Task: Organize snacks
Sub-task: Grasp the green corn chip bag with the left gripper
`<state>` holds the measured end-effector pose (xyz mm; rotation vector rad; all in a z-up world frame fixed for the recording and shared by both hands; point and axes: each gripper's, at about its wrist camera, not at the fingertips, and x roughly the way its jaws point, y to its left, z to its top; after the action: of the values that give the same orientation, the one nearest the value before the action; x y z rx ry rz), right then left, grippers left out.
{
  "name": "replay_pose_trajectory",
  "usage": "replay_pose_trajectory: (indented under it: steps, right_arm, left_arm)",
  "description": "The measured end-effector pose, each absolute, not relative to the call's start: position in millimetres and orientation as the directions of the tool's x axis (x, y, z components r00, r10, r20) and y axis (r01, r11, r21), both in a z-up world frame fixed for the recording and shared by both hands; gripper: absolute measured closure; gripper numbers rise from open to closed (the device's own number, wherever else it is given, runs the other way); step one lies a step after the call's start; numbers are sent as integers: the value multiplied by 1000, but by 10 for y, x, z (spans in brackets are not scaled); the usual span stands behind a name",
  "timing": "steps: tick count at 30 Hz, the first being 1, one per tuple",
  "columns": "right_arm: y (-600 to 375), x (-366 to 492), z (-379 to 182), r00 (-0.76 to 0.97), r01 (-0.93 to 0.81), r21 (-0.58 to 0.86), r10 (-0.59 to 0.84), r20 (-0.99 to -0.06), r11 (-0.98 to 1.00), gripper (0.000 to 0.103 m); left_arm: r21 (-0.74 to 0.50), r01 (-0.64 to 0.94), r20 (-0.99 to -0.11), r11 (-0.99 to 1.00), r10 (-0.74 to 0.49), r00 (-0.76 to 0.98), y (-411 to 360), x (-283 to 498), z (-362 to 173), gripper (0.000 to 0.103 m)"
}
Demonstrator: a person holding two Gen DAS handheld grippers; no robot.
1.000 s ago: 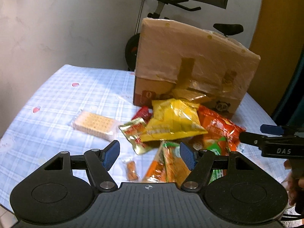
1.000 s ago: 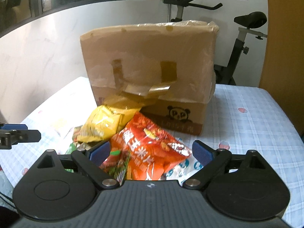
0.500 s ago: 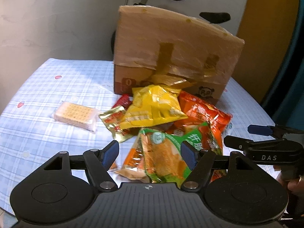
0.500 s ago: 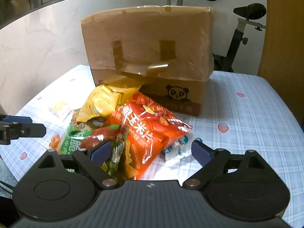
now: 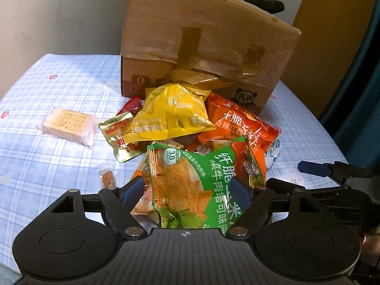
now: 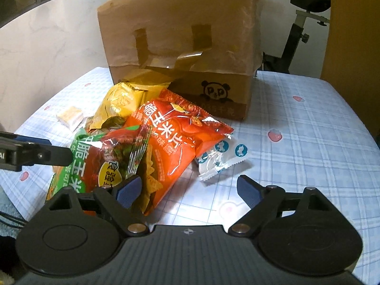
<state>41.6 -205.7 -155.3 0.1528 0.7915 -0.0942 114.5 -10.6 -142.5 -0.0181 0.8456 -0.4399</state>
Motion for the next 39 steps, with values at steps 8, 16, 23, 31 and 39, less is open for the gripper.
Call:
replay_pose_trajectory:
  steps: [8, 16, 23, 31, 39]
  right_arm:
    - [-1985, 450, -1635, 687, 111, 89, -12, -726, 990, 20]
    - [-1966, 481, -1676, 684, 94, 82, -5, -730, 992, 22]
    - [-1923, 501, -1695, 681, 76, 72, 1, -732, 995, 24]
    - [-1926, 519, -1720, 675, 79, 75, 2, -738, 994, 25]
    - [-1937, 512, -1721, 680, 84, 88, 7, -733, 993, 25]
  left_arm:
    - [-228, 360, -737, 905, -402, 543, -107, 1218, -1519, 18]
    - [-222, 380, -741, 898, -409, 533, -201, 1264, -1557, 15]
    - [-203, 403, -744, 892, -408, 529, -316, 1314, -1607, 9]
    - [-144, 424, -748, 894, -379, 545, -412, 1291, -1656, 6]
    - [-129, 445, -730, 886, -388, 562, -401, 1220, -1619, 20]
